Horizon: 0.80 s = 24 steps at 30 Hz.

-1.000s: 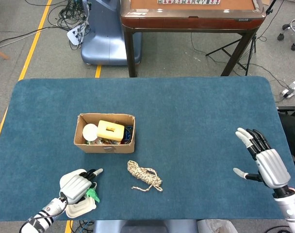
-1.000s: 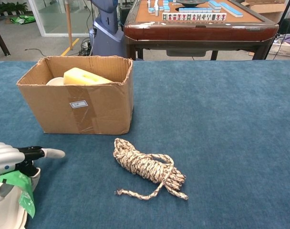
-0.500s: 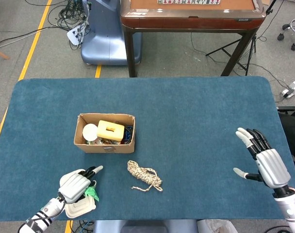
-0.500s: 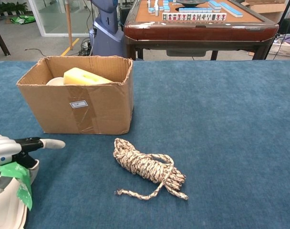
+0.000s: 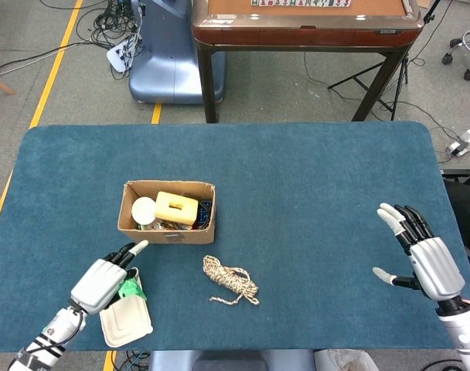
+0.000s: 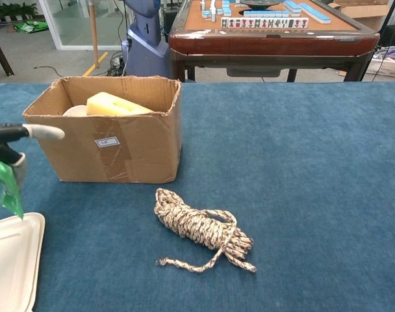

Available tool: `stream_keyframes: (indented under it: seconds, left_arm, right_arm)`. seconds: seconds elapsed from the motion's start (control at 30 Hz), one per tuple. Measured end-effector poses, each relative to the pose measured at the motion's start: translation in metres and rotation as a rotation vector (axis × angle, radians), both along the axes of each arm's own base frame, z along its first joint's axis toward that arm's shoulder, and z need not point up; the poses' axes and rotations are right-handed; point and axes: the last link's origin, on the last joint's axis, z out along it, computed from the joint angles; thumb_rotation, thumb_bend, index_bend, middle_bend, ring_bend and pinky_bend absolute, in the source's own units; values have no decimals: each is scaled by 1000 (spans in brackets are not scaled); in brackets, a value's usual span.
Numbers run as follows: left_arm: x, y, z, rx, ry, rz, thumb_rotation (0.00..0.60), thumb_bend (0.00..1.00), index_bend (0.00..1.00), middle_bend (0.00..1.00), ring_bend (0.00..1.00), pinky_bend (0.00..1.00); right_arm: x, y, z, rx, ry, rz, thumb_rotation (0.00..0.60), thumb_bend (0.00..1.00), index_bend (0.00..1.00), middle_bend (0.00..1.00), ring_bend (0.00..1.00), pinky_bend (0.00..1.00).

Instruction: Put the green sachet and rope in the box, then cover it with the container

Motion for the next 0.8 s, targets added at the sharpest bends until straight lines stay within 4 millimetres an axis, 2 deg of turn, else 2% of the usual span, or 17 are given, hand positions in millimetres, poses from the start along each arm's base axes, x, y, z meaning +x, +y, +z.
stream_keyframes:
  seconds: [0.17,0.33,0.63,0.8]
  left_arm:
    - [11,6,28,99,-23,-9,600,926,708,0,0,258]
    - [24,11,45,158,-39,-26,600,926,708,0,0,262]
    - [55,39,49,197,-69,-91,600,920,703,0,0,262]
    - [73,61,46,211,-85,-106,600,866,698,0,0,246]
  right_arm:
    - [0,0,0,1,0,2,600,0,31,44,0,39]
    - [0,0,-1,3,2,2,600,0,31,44,0,39]
    - [0,0,-2,8,7,0,600,0,31,44,0,39]
    - [0,-1,-1,10,6,-3,600,0,31,44,0,39]
